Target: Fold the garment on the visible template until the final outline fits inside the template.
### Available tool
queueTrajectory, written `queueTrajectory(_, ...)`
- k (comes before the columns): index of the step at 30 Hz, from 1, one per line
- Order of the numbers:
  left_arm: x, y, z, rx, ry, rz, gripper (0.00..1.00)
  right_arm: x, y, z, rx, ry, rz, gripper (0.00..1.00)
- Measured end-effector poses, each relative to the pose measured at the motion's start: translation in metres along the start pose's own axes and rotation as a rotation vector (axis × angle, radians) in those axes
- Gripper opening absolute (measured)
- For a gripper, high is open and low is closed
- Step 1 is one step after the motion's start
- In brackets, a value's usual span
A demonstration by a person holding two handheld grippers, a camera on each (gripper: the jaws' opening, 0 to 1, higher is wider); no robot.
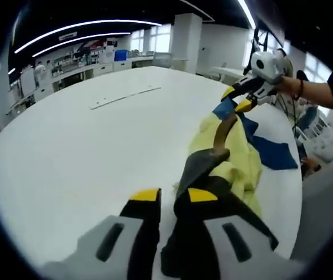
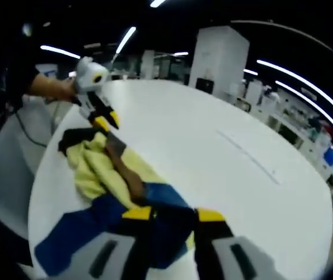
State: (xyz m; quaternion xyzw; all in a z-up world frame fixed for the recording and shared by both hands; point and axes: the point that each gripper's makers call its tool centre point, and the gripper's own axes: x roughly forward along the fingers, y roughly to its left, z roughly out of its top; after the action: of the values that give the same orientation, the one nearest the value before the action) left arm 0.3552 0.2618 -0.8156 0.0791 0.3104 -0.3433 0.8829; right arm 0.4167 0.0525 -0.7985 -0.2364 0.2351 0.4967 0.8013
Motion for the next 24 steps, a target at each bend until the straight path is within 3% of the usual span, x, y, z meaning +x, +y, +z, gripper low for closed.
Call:
queueTrajectory(4,0.004,0.0,-0.004,0.009,0.009,-0.016,0.0,0.001,-0.002,0.002,0.007,-0.008,-0.01,0.11)
queueTrajectory(7,0.005,0.0,-0.006,0.016,0.012,-0.02,0.0,0.0,-0.005,0.002,0.017,-0.015,-0.016,0.01)
queueTrajectory(11,0.003,0.007,-0.005,0.001,0.002,-0.001,0.0,-0.001,-0.007,0.008,0.042,-0.044,-0.015,0.0)
queueTrajectory(14,-0.003,0.012,0.008,-0.02,-0.056,0.015,0.0,-0.004,-0.007,0.015,0.098,-0.085,-0.008,0.0)
queueTrajectory(18,-0.013,0.016,0.027,-0.031,-0.085,0.015,0.0,-0.009,-0.008,0.026,0.146,-0.128,-0.004,0.0)
queueTrajectory(24,-0.031,0.034,0.06,-0.088,-0.214,0.041,0.0,-0.018,-0.011,0.045,0.231,-0.215,-0.003,0.0)
